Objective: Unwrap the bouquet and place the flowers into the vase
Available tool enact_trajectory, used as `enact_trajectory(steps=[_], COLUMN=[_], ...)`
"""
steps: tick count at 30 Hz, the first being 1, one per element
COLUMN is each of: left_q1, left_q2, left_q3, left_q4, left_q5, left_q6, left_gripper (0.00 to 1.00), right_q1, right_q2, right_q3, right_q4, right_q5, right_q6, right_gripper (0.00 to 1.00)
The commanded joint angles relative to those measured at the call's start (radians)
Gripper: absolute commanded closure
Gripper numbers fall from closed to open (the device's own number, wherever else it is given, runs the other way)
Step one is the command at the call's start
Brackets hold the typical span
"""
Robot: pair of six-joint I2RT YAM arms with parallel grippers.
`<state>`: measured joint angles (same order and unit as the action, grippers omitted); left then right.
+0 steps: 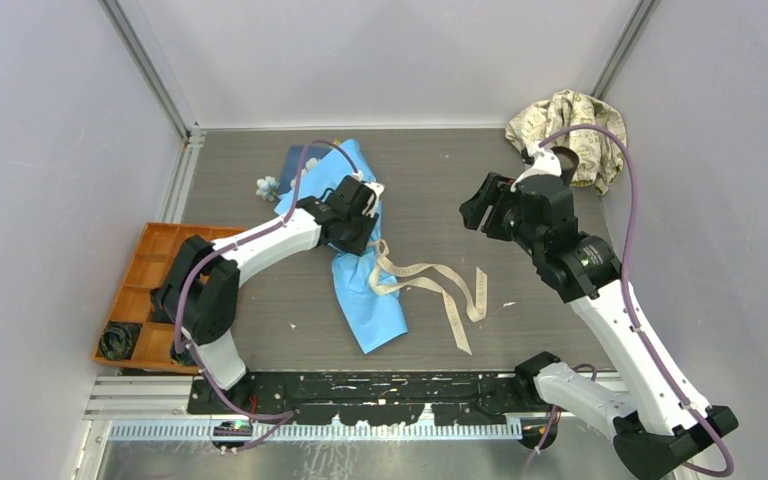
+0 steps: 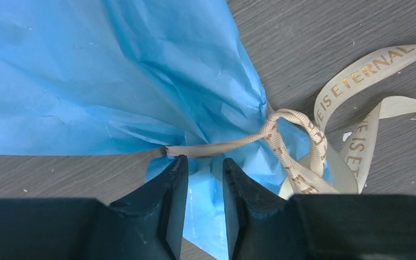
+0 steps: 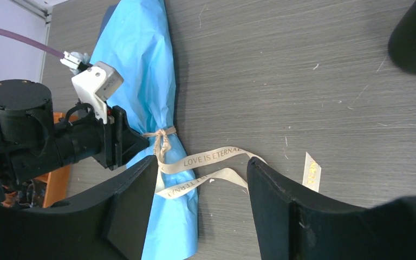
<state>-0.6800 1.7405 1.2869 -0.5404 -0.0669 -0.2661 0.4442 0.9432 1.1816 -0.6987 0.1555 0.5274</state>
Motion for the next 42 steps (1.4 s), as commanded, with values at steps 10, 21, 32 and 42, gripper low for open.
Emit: enact_trajectory(steps=[10,21,32,42], left_q1=[-0.003,-0.004,-0.003,-0.003], left_q2=[-0.007,0.021,-0.279,-0.323], left_q3=[0.003,-0.067,-0.023,-0.077], left_q4=[0.157,0.247,0.149,0.151], left_q5=[0.090,0.118,-0.068,-0.072], left_q6=[0.182,0.089,0.027,-0.004], left_gripper=[0.65,0.96,1.00,1.00], right_q1=[0.003,0.004,0.014,0.030], right_q2=[-0.025,0.056,0.285,0.441], right_q3=[-0.051,-0.129,-0.207,-0.111], right_q4=[0.111,0.204,0.424,0.498], right_q5=[-0.074,-0.207,-0.350,-0.392], right_q6=[0.030,0.088,0.157,0.170], right_gripper=[0.35,0.39,0.42,0.42])
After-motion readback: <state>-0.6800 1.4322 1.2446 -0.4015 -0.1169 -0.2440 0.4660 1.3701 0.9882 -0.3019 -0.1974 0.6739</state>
